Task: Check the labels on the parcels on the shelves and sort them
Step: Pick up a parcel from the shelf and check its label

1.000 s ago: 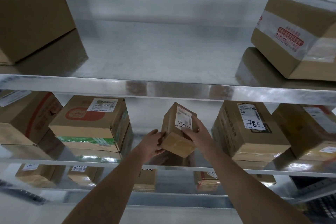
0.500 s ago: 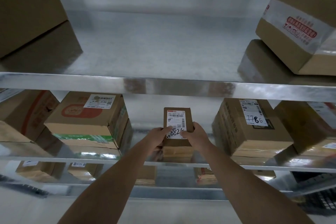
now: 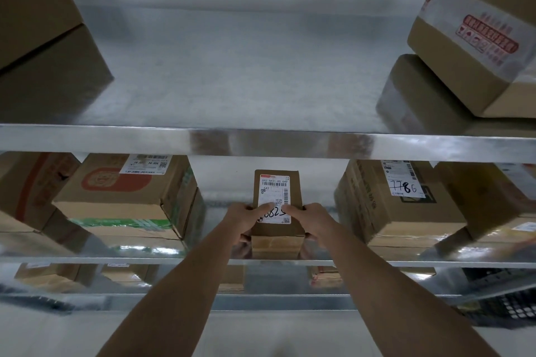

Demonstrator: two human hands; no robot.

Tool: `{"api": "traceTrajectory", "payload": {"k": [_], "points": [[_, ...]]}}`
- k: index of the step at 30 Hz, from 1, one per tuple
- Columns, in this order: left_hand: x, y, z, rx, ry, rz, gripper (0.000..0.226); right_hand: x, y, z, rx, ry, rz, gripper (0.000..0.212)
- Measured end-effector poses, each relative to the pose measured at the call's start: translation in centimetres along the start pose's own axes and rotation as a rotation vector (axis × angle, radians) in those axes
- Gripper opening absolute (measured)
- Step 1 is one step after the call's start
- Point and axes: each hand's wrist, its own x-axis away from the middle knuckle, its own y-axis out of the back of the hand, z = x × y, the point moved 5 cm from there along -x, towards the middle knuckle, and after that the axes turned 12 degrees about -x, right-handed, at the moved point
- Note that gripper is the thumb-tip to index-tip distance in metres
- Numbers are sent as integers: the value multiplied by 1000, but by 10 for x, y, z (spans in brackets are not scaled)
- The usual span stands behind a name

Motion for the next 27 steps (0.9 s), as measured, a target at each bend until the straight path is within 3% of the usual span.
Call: {"api": "traceTrajectory", "payload": {"k": [16,22,27], "points": [[-3,0,-7,-6,1,36,34,-10,-1,0,84,-7,17,38],[6,-3,-7,-16,-63,9,46,0,-2,3,80,-22,10,31],[11,-3,-9,-72,-85,-7,43,9,-3,2,30,-17,-9,41]]}}
